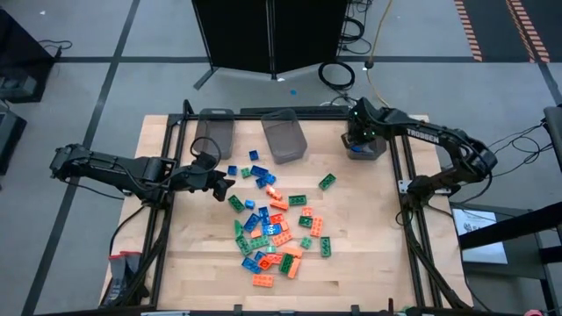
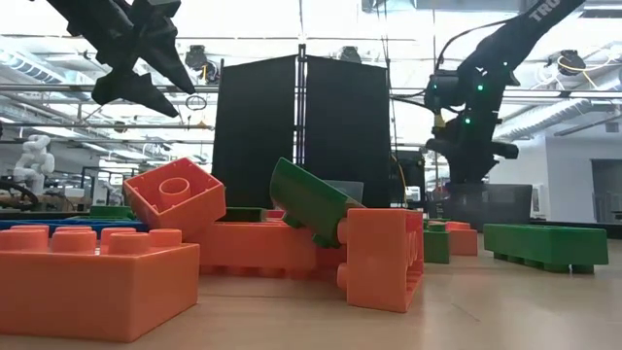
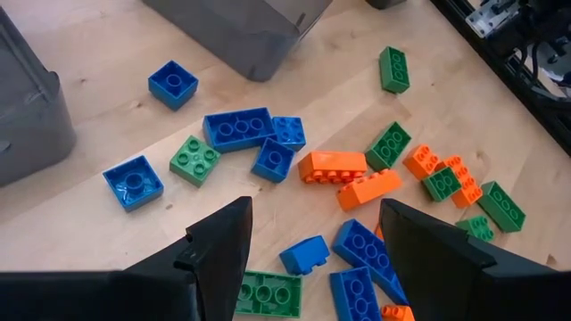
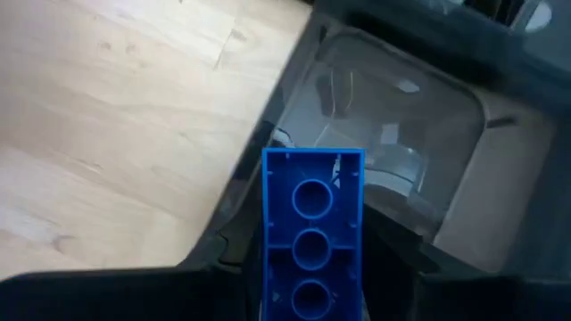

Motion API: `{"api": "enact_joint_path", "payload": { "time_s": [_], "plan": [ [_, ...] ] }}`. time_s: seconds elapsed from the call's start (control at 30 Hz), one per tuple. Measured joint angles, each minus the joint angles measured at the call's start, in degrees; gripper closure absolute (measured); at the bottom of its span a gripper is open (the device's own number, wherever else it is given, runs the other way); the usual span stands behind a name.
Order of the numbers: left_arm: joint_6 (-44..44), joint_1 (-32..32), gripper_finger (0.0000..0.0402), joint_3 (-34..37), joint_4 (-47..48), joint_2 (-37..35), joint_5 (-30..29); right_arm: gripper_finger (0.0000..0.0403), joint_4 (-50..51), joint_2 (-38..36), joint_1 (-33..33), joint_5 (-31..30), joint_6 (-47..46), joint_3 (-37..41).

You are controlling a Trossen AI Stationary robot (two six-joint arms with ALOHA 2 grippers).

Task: Sort blocks
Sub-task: Put the blue game piece into the right black bin

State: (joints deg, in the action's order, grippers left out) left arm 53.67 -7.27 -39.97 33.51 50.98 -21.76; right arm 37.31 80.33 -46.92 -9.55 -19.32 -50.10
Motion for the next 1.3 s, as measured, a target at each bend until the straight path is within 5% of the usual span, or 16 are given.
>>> {"api": "enact_joint_path", "payload": {
  "time_s": [0.23,0.33,0.73,1.03,1.3],
  "plan": [
    [-0.02,0.0,0.0153,0.0,0.01,0.01,0.0,0.0107,-2.16,-0.06,0.0,2.46,-0.04,-0.12],
    [-0.02,0.0,0.0153,0.0,0.01,0.02,0.0,0.0071,-2.13,-0.06,-0.01,3.13,-0.6,-0.57],
    [-1.99,0.0,0.0153,0.0,0.0,0.08,0.22,0.0098,-1.25,-0.08,5.97,28.17,3.92,-20.71],
    [-1.63,0.0,0.0153,0.0,-0.03,4.3,0.27,0.0106,-12.24,7.89,26.89,16.11,3.14,-24.42],
    [-1.54,-0.01,0.0153,0.0,-0.01,7.3,3.88,0.0106,-20.36,24.89,35.13,13.99,3.06,-29.49]
  ]
}}
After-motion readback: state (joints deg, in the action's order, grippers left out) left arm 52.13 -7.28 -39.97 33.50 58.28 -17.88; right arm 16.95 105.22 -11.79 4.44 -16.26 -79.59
